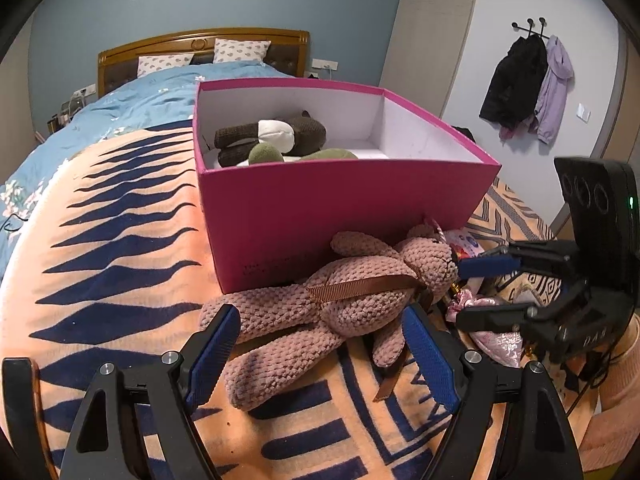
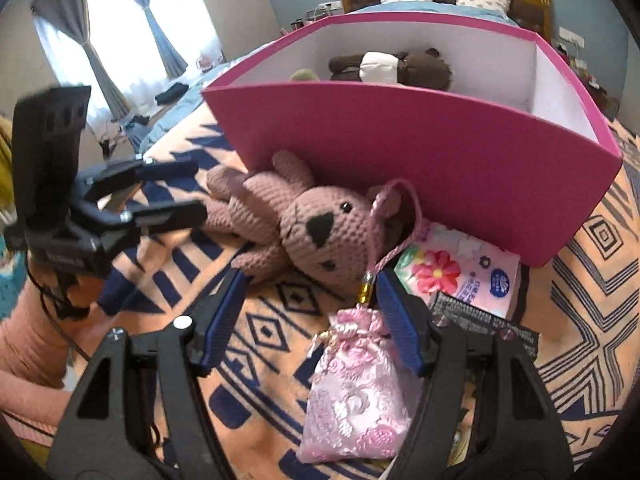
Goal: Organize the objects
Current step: 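Move the right gripper back to the pink knitted bunny, then close the right gripper on the pink knitted bunny's head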
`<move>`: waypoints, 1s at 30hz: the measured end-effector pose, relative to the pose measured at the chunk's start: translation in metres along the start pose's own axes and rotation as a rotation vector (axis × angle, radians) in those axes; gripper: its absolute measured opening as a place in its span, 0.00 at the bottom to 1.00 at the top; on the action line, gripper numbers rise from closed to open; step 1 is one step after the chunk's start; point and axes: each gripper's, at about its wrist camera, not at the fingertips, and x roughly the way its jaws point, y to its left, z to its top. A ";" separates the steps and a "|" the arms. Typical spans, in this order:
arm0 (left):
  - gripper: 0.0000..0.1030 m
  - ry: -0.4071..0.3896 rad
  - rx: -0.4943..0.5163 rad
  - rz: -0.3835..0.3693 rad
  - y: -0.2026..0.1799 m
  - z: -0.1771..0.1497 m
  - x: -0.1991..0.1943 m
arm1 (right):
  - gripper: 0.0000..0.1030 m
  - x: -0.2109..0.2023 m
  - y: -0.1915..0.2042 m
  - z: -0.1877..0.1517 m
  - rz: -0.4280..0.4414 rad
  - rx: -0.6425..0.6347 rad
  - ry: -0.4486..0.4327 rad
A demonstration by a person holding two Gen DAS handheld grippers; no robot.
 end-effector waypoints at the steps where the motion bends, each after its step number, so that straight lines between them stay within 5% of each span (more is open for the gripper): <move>1: 0.82 0.005 0.003 0.001 0.000 -0.001 0.001 | 0.67 0.000 -0.001 0.002 0.004 0.003 -0.008; 11: 0.82 0.041 0.019 0.005 -0.001 -0.005 0.011 | 0.67 -0.013 0.016 0.025 0.009 -0.082 -0.105; 27: 0.82 0.094 0.019 -0.021 -0.001 -0.014 0.021 | 0.72 0.029 0.003 0.034 -0.048 -0.103 -0.006; 30: 0.82 0.096 0.007 -0.018 -0.001 -0.014 0.023 | 0.66 0.028 0.004 0.033 -0.055 -0.117 -0.013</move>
